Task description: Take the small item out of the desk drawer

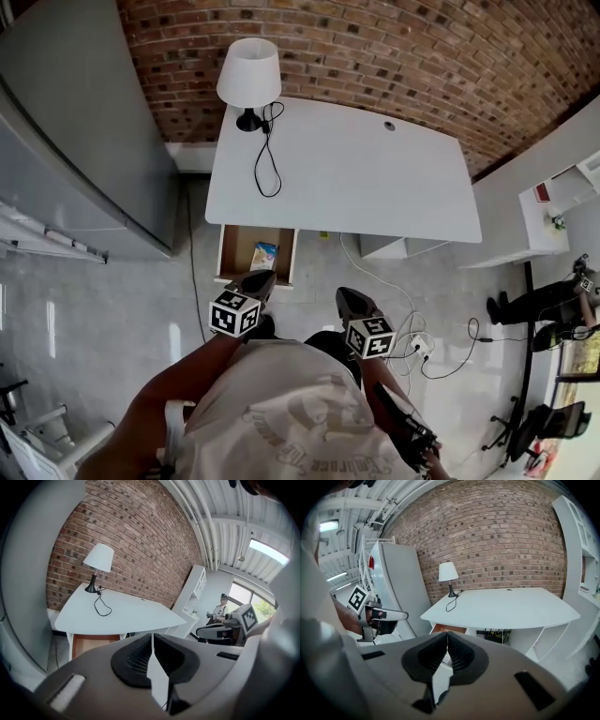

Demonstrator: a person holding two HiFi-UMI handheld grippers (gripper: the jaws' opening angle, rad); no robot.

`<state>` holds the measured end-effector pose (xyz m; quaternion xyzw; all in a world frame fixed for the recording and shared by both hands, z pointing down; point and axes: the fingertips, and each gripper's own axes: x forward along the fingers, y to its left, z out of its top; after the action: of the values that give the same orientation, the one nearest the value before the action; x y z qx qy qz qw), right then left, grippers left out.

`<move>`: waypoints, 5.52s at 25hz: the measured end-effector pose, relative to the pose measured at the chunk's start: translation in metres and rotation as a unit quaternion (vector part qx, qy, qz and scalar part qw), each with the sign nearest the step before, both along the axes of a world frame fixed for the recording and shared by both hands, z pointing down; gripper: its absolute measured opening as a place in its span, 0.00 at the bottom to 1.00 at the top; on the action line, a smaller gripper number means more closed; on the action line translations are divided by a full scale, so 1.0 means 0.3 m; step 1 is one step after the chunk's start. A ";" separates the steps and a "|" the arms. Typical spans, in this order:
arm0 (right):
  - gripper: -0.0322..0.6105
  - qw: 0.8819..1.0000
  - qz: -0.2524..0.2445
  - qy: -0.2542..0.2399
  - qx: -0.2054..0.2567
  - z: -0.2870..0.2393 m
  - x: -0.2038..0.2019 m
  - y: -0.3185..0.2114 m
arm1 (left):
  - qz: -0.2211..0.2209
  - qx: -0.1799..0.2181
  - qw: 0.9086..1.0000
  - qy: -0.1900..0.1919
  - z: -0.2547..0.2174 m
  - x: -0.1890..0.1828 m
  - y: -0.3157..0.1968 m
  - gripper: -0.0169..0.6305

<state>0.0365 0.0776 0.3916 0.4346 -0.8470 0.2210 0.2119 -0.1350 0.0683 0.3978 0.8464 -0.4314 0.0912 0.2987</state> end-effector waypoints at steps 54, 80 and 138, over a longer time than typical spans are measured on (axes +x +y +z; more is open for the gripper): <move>0.06 0.991 -0.081 -0.027 -0.106 0.303 -0.019 -0.262 | -0.078 -0.163 0.977 -0.109 0.428 -0.079 -0.118 0.05; 0.06 0.991 -0.018 -0.038 -0.128 0.426 -0.020 -0.269 | -0.084 -0.212 0.964 -0.137 0.625 -0.092 -0.134 0.59; 0.06 0.971 -0.047 -0.076 -0.222 0.964 0.057 -0.259 | -0.088 -0.254 0.939 -0.213 1.124 0.058 -0.396 0.59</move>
<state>0.0535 0.0001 0.6808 0.3186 -0.8097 0.4256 0.2485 -0.1176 -0.0504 0.7351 0.6620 -0.5203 0.3492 0.4112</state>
